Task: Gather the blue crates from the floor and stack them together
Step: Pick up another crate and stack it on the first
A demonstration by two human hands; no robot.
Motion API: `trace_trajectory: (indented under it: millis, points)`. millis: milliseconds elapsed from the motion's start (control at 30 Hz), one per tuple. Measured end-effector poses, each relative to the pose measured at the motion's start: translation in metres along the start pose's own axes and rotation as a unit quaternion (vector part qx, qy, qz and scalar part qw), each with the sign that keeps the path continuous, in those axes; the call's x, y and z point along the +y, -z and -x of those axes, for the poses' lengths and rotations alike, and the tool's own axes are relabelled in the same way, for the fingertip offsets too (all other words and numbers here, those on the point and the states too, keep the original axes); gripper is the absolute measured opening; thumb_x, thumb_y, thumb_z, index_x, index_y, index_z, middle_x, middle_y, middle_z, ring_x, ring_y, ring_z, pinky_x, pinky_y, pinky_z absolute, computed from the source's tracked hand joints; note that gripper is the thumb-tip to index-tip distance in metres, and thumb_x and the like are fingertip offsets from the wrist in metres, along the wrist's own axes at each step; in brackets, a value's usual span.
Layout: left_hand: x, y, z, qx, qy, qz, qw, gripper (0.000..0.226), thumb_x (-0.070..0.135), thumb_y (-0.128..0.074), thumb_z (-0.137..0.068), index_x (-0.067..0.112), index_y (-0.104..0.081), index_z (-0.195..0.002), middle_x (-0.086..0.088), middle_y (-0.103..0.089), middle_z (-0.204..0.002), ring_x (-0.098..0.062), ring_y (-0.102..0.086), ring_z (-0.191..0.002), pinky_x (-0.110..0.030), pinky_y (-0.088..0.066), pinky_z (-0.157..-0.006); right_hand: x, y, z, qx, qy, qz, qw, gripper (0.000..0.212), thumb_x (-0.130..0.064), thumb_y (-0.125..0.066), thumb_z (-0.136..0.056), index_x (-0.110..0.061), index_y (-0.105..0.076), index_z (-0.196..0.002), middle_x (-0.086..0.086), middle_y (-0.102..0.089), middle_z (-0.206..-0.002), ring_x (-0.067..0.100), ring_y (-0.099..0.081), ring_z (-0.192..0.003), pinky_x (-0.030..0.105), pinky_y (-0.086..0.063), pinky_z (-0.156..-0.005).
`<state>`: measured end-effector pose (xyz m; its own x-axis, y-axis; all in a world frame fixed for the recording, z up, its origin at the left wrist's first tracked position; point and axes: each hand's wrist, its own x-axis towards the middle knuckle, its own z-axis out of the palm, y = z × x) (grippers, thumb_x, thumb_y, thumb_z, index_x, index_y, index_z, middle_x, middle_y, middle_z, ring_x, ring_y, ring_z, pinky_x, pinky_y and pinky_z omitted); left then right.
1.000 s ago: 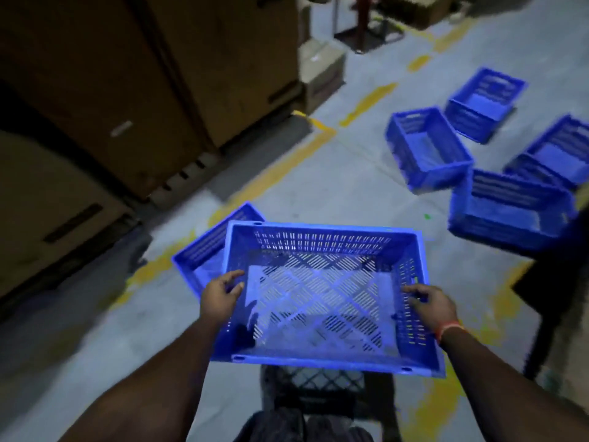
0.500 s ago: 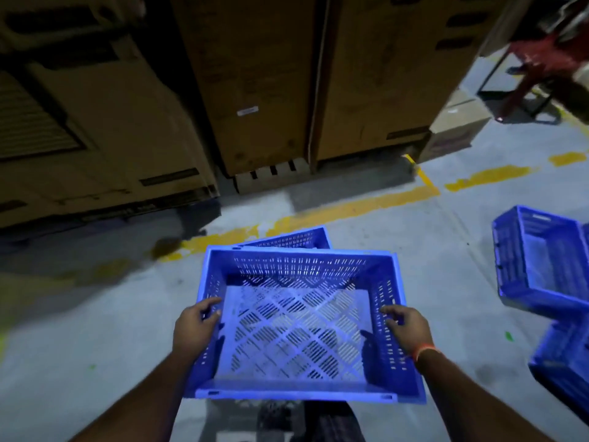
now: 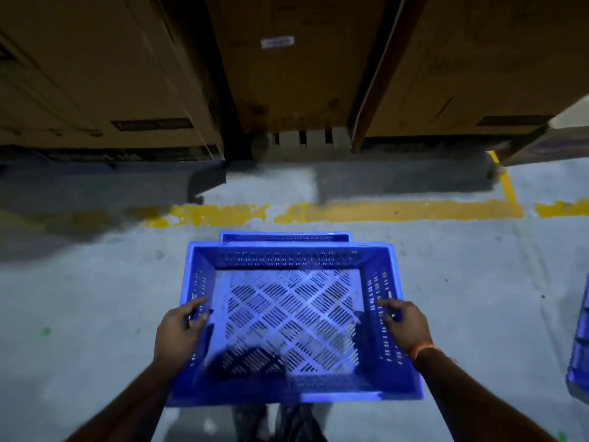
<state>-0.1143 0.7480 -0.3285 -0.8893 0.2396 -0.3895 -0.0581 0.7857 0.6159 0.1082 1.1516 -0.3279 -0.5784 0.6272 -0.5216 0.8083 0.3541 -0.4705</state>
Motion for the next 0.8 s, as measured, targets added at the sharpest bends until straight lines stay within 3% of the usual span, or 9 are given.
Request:
trace_trajectory:
  millis: [67,133,200,267,400,467,567,700,800]
  points:
    - [-0.004,-0.021,-0.031,-0.001,0.000,-0.004,1.000,0.026,0.035,-0.069,-0.082,0.049,-0.064,-0.104,-0.005,-0.071,-0.084,-0.015,-0.061,-0.072,-0.026,-0.048,-0.067,0.001,-0.006,-0.040,0.001,0.013,0.011,1.000,0.032,-0.003,-0.069,-0.080,-0.022,-0.077,-0.104,0.004,-0.074,-0.097,0.027,-0.070,-0.087,0.024,-0.045,-0.077]
    - [-0.006,-0.038,-0.061,0.007,-0.002,-0.008,1.000,0.033,0.020,-0.073,-0.087,0.034,-0.069,-0.116,-0.003,-0.072,-0.093,-0.012,-0.062,-0.073,-0.013,-0.045,-0.065,0.000,-0.013,-0.075,0.007,0.030,0.023,0.999,0.032,-0.003,-0.069,-0.080,-0.020,-0.076,-0.107,0.007,-0.074,-0.100,0.029,-0.070,-0.090,0.024,-0.044,-0.078]
    - [-0.010,-0.053,-0.090,0.011,0.000,-0.014,1.000,0.035,0.015,-0.072,-0.089,0.025,-0.069,-0.122,-0.003,-0.070,-0.093,-0.011,-0.061,-0.075,-0.020,-0.046,-0.068,-0.001,-0.020,-0.106,0.014,0.042,0.031,0.999,0.032,-0.003,-0.069,-0.081,-0.019,-0.075,-0.108,0.008,-0.074,-0.102,0.030,-0.069,-0.090,0.025,-0.043,-0.078]
    - [-0.017,-0.066,-0.116,0.000,0.000,-0.019,1.000,0.039,0.014,-0.073,-0.088,0.025,-0.068,-0.125,-0.009,-0.071,-0.092,-0.018,-0.062,-0.076,-0.028,-0.046,-0.067,0.000,-0.030,-0.133,0.018,0.048,0.033,0.998,0.034,-0.002,-0.069,-0.080,-0.018,-0.075,-0.110,0.007,-0.072,-0.102,0.029,-0.068,-0.088,0.024,-0.042,-0.079]
    - [-0.036,-0.084,-0.152,-0.021,-0.015,-0.052,0.998,0.043,0.009,-0.075,-0.084,0.023,-0.066,-0.124,-0.024,-0.065,-0.084,-0.023,-0.056,-0.063,-0.028,-0.042,-0.060,0.010,-0.054,-0.165,0.007,0.056,0.042,0.997,0.038,-0.004,-0.070,-0.079,-0.019,-0.072,-0.114,0.015,-0.064,-0.107,0.026,-0.065,-0.076,0.025,-0.045,-0.084]
    - [-0.042,-0.090,-0.162,-0.009,-0.026,-0.083,0.996,0.045,0.008,-0.076,-0.081,0.020,-0.067,-0.123,-0.018,-0.063,-0.077,-0.026,-0.056,-0.061,-0.032,-0.045,-0.063,0.013,-0.061,-0.170,0.015,0.065,0.042,0.997,0.037,-0.004,-0.069,-0.080,-0.021,-0.073,-0.112,0.016,-0.057,-0.105,0.014,-0.056,-0.061,0.021,-0.042,-0.083]
    - [-0.050,-0.093,-0.168,0.007,-0.017,-0.101,0.995,0.048,0.012,-0.076,-0.080,0.028,-0.066,-0.124,-0.013,-0.060,-0.081,-0.020,-0.053,-0.059,-0.036,-0.050,-0.066,0.015,-0.067,-0.177,0.025,0.079,0.039,0.996,0.038,-0.006,-0.068,-0.078,-0.028,-0.073,-0.109,0.015,-0.063,-0.102,0.004,-0.050,-0.061,0.014,-0.036,-0.081]
    - [-0.046,-0.085,-0.170,0.012,-0.017,-0.088,0.996,0.043,0.007,-0.075,-0.081,0.027,-0.067,-0.118,-0.022,-0.061,-0.074,-0.021,-0.051,-0.046,-0.021,-0.041,-0.050,0.003,-0.067,-0.179,0.013,0.084,0.030,0.996,0.039,-0.006,-0.068,-0.079,-0.028,-0.072,-0.112,0.015,-0.061,-0.098,0.014,-0.055,-0.065,0.016,-0.038,-0.079]
    - [-0.054,-0.075,-0.185,0.000,0.000,-0.092,0.996,0.046,0.009,-0.077,-0.081,0.032,-0.065,-0.119,-0.024,-0.062,-0.081,-0.025,-0.054,-0.047,-0.025,-0.043,-0.052,-0.011,-0.074,-0.181,0.007,0.100,0.025,0.995,0.042,-0.004,-0.066,-0.080,-0.026,-0.071,-0.114,0.017,-0.058,-0.098,0.019,-0.054,-0.066,0.019,-0.039,-0.078]
